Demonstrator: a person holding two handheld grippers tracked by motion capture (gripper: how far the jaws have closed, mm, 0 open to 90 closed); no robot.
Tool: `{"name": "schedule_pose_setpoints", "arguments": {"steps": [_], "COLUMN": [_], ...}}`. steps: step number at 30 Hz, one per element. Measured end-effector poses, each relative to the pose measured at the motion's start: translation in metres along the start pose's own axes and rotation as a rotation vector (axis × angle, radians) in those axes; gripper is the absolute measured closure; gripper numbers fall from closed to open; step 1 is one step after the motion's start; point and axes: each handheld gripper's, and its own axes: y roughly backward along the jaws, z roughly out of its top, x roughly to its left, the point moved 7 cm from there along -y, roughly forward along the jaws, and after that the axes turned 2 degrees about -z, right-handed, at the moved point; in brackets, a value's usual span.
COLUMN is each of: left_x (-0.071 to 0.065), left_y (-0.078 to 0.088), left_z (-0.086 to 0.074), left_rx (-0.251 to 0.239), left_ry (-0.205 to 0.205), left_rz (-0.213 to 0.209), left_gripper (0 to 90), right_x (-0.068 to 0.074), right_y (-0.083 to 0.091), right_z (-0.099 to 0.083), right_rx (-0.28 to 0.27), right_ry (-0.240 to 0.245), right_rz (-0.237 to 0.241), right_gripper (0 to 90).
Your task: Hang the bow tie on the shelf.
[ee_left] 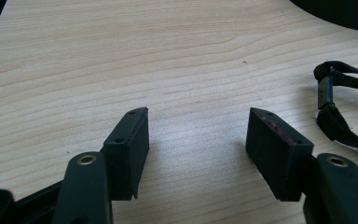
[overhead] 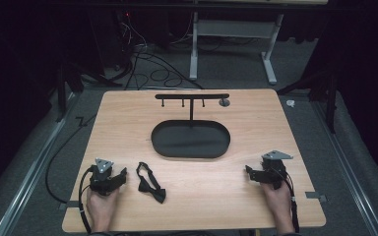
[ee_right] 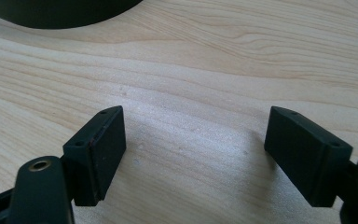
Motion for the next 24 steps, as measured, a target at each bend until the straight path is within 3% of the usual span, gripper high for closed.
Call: {"name": "schedule_pose_setpoints", "arguments": {"steps": [15, 19, 24], "left_x": [-0.013, -0.024, -0.033], "left_y": [0.018, 0.016, 0.012], "left_z": [0.015, 0.018, 0.022], "left_rx": [-0.038, -0.022, -0.019], "left_ry": [0.022, -0.008, -0.018], "left_rz": [-0.091, -0.121, -0.153], "left_gripper": [47.0, 49.5, 50.6], "right_x": [0.000, 0.000, 0.000], "right_y": [0.000, 0.000, 0.000], "right_z": [0.000, 0.000, 0.000], "right_rx": [0.000, 0.000, 0.000], "right_ry": [0.001, 0.000, 0.000], "right_rz": [0.001, 0.000, 0.000], "right_gripper": [21.6, 21.6, 21.6]}}
